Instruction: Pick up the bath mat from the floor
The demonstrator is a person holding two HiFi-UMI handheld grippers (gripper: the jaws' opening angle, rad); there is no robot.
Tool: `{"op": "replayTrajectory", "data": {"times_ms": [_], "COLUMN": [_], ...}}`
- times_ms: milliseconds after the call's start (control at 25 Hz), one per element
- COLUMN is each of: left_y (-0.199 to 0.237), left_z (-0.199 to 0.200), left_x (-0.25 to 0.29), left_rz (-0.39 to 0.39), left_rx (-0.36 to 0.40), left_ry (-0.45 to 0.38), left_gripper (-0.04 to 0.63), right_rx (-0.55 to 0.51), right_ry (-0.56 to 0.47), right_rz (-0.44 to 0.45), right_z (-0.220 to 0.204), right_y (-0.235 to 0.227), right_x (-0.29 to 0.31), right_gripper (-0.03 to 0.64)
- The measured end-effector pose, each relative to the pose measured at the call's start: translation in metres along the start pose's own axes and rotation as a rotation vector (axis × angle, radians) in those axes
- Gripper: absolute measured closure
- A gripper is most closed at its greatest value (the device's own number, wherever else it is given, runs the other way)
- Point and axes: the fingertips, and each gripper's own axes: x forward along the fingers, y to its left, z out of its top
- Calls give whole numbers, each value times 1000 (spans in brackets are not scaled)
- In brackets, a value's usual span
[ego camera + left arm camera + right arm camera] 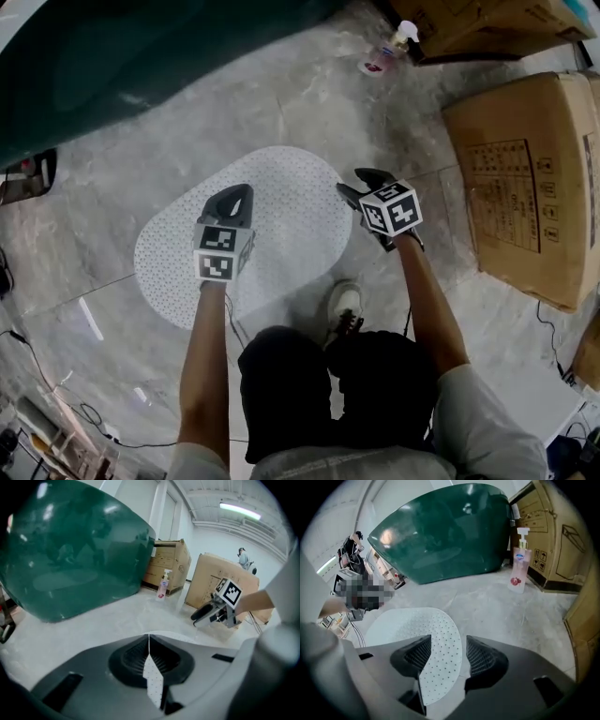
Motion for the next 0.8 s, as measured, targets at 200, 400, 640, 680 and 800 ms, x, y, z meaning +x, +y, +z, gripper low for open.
{"op": "replayTrajectory", "data": {"times_ms": [200, 400, 640, 680, 800], "left_y": [1, 1, 5, 7, 5], "left_z": [-23, -27, -32, -34, -36], "left_x": [21, 21, 6, 6, 5], "left_rz": [-6, -1, 22, 24, 14], "left_rx": [-15, -22, -43, -47, -27], "left_ry": [-12, -29, -35, -39, -41], "left_gripper": [578, 578, 578, 578, 578], "right_rx": [1, -10, 1, 10, 26], "right_ry": [35, 93, 78, 75, 88], "right_rz": [4, 0, -14, -17, -41], "right_z": [-29, -57, -61, -62, -63], "right_y": [-11, -19, -14, -14, -14], "right_x": [36, 57, 68, 68, 68], "right_gripper": [379, 364, 356, 356, 356]}}
